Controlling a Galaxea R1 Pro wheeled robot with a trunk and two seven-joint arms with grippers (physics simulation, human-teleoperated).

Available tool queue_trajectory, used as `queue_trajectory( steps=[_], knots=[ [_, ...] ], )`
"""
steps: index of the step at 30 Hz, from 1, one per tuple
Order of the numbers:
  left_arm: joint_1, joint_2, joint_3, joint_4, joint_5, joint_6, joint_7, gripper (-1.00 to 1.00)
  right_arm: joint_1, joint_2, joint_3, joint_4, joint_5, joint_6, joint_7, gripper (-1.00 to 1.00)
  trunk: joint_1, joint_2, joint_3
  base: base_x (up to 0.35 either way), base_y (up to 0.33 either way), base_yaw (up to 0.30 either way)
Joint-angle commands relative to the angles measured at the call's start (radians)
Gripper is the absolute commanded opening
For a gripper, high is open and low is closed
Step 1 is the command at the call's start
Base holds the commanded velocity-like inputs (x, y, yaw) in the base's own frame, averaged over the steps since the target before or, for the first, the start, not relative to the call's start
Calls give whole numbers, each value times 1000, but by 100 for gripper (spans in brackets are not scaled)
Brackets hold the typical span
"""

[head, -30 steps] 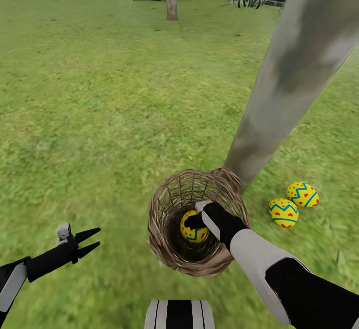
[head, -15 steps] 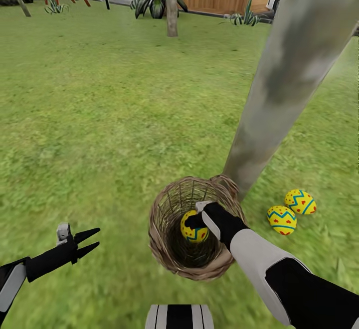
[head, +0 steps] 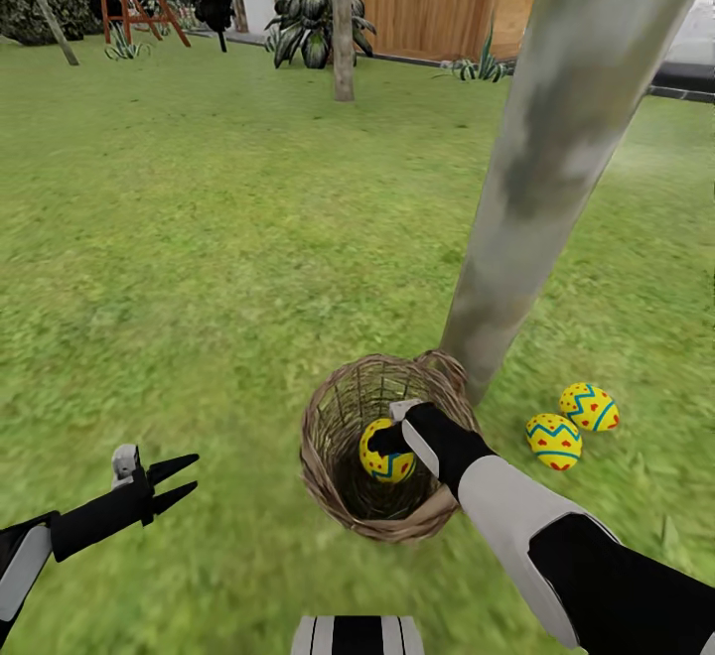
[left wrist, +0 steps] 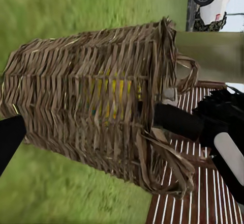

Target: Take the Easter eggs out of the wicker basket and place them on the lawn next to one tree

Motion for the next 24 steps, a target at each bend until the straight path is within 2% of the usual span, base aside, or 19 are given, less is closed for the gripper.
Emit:
queue_trajectory(
  steps=[1, 10, 13, 16, 21, 24],
  knots=[
    [0, 0, 1, 0, -1, 4, -3, 100, -1, -2, 8, -2, -8, 4, -4, -100, -1, 0, 3, -1, 0, 0],
    [-1, 0, 1, 0, -1, 4, -3, 100, -2, -10, 6, -8, -8, 8, -3, -100, -32, 58, 32, -7, 0, 0],
    [-1, 0, 1, 1, -1, 4, -3, 100, -2, -11, 6, -8, -8, 8, -3, -100, -44, 79, 41, -254, 0, 0],
    [-2, 17, 1, 1, -1, 4, -3, 100, -1, -11, 6, -8, -8, 7, -3, -100, -55, 100, 51, -26, 0, 0],
    [-2, 22, 1, 1, -1, 4, -2, 100, -2, -12, 3, -8, -8, 7, -3, -100, -75, 135, 67, -1, 0, 0],
    [-5, 55, 3, -1, -1, 4, 12, 100, -1, -6, 4, -8, -8, 6, -3, -100, -86, 156, 76, 0, 0, 0]
  ],
)
